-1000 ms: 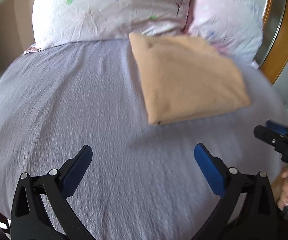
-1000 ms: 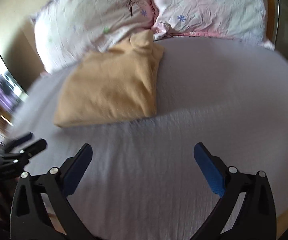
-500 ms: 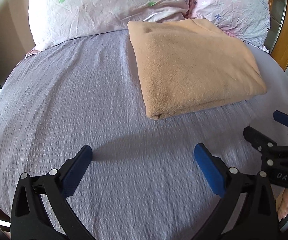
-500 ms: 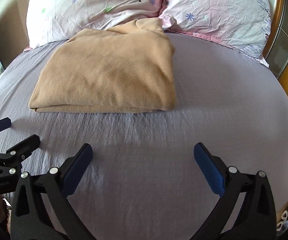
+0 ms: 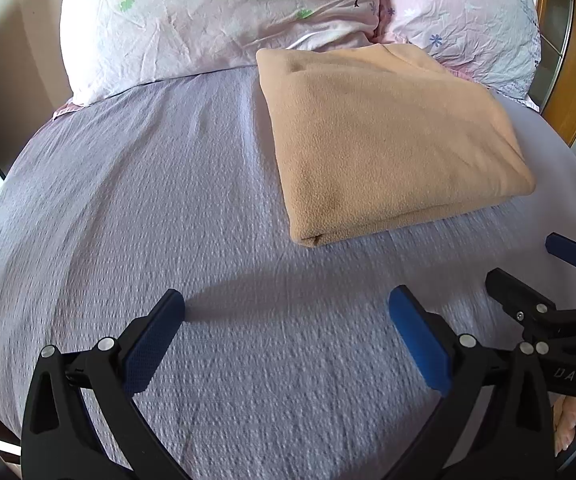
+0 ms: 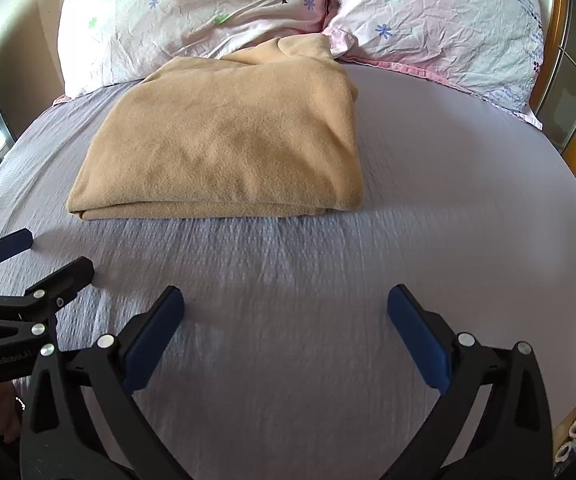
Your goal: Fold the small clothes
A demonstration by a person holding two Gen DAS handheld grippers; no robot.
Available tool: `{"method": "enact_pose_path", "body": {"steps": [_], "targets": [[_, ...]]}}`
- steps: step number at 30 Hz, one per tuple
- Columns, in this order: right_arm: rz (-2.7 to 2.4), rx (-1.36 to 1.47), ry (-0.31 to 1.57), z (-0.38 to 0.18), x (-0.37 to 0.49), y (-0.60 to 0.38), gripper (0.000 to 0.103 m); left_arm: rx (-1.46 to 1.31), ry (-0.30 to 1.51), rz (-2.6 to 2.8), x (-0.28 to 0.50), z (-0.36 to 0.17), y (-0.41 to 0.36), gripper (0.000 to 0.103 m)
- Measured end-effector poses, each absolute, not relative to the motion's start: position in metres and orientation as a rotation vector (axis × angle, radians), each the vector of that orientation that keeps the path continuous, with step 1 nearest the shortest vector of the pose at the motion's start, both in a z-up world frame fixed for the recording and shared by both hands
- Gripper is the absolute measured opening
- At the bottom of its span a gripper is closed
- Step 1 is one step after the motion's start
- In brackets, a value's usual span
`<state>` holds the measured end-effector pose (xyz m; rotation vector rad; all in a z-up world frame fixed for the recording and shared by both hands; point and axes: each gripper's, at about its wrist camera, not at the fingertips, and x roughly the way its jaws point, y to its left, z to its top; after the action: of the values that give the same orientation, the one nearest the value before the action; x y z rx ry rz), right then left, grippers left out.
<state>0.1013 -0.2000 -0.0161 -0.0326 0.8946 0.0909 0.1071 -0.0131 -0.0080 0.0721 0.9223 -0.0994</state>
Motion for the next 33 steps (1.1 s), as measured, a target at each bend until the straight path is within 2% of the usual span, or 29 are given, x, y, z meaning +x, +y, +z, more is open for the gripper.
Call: {"method": "enact_pose_path", "body": {"steps": [33], "targets": [[0.092, -0.032, 0.886, -0.0152, 0.1029, -0.1995, 0.101, 0.069, 0.941, -0.095, 0.107, -0.0078, -0.0147, 0.102]]}}
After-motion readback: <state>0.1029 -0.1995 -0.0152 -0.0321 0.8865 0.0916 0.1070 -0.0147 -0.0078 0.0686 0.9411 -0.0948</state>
